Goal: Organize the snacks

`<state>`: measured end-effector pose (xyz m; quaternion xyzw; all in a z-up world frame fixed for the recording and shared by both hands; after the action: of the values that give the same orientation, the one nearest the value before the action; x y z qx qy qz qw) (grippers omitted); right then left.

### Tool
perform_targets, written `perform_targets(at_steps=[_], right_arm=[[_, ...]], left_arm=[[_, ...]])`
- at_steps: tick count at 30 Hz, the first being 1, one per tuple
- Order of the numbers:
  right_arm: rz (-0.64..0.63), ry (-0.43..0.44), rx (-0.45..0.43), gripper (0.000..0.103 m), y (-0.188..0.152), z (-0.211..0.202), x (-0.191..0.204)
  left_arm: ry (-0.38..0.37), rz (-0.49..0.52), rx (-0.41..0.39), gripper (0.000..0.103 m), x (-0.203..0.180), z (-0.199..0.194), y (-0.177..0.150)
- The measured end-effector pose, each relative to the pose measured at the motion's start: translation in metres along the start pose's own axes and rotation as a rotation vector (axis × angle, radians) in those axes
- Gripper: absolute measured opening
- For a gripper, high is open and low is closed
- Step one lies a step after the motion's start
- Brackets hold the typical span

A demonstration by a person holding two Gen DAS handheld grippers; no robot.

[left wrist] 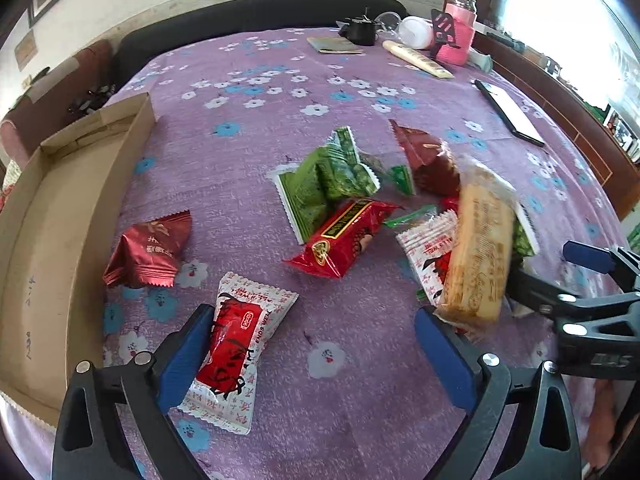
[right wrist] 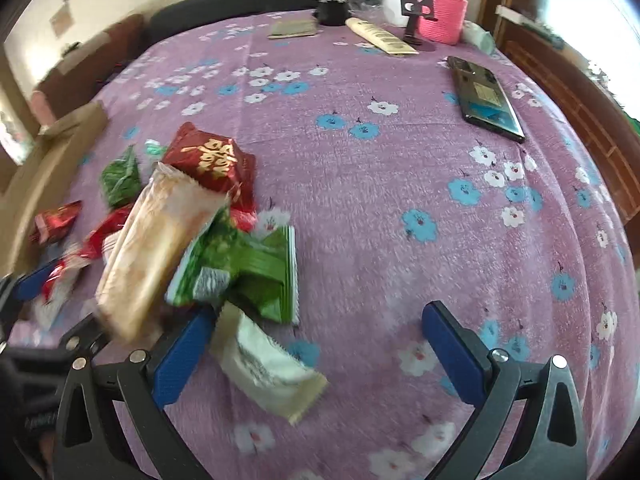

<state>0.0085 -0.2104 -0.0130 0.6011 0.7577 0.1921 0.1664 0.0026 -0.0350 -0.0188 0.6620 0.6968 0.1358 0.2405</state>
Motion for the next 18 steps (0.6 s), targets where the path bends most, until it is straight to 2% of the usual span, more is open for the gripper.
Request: perform_targets(at_steps=[4, 6, 7, 9, 11, 13, 14, 18], right_arm=[[0.000, 0.082, -0.058, 0.103, -0.010, -0.018, -0.011], [-0.011, 0.121, -0.112, 0.102, -0.014, -0.031, -0.012], [-0.027, 0.127, -0.136, 0.101, -0.015, -0.039, -0.012], [-0.071, 0.112, -0.184, 0.099, -0.015, -0.052, -0.009], [-0.092, 0.109, -0.242, 0.099, -0.012, -0.065, -0.005], [-0.099, 0.129, -0.277, 0.099, -0.009, -0.074, -0.003], [-0.101, 0.132, -0.284, 0.099, -0.007, -0.075, -0.001], [-0.116, 0.158, -0.272, 0.099, -0.003, -0.077, 0.008]], left_arm=[[-0.083, -0.016, 0.022, 0.089, 0.005, -0.013, 0.005], [-0.094, -0.012, 0.011, 0.077, 0.007, -0.023, 0.008], [-0.130, -0.011, 0.013, 0.075, 0.007, -0.034, 0.012], [-0.153, 0.006, -0.035, 0.074, 0.009, -0.057, 0.019], [-0.108, 0.025, -0.115, 0.074, 0.018, -0.078, 0.031], [-0.012, 0.001, -0.213, 0.074, 0.041, -0.096, 0.048], [0.045, -0.034, -0.235, 0.074, 0.059, -0.099, 0.057], [0.188, -0.135, -0.196, 0.074, 0.116, -0.079, 0.070]])
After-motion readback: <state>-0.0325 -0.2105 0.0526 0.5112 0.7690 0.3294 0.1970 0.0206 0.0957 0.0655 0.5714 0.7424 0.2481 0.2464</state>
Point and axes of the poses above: each gripper's, at about its wrist camera, not at the fingertips, and z roughly the way its jaws point, x to its left, y to its top, the point moved 3 cm from there along z, roughly the way its jaws point, and after that the axes turned 10 degrees about -z, right-handed, at the moved point
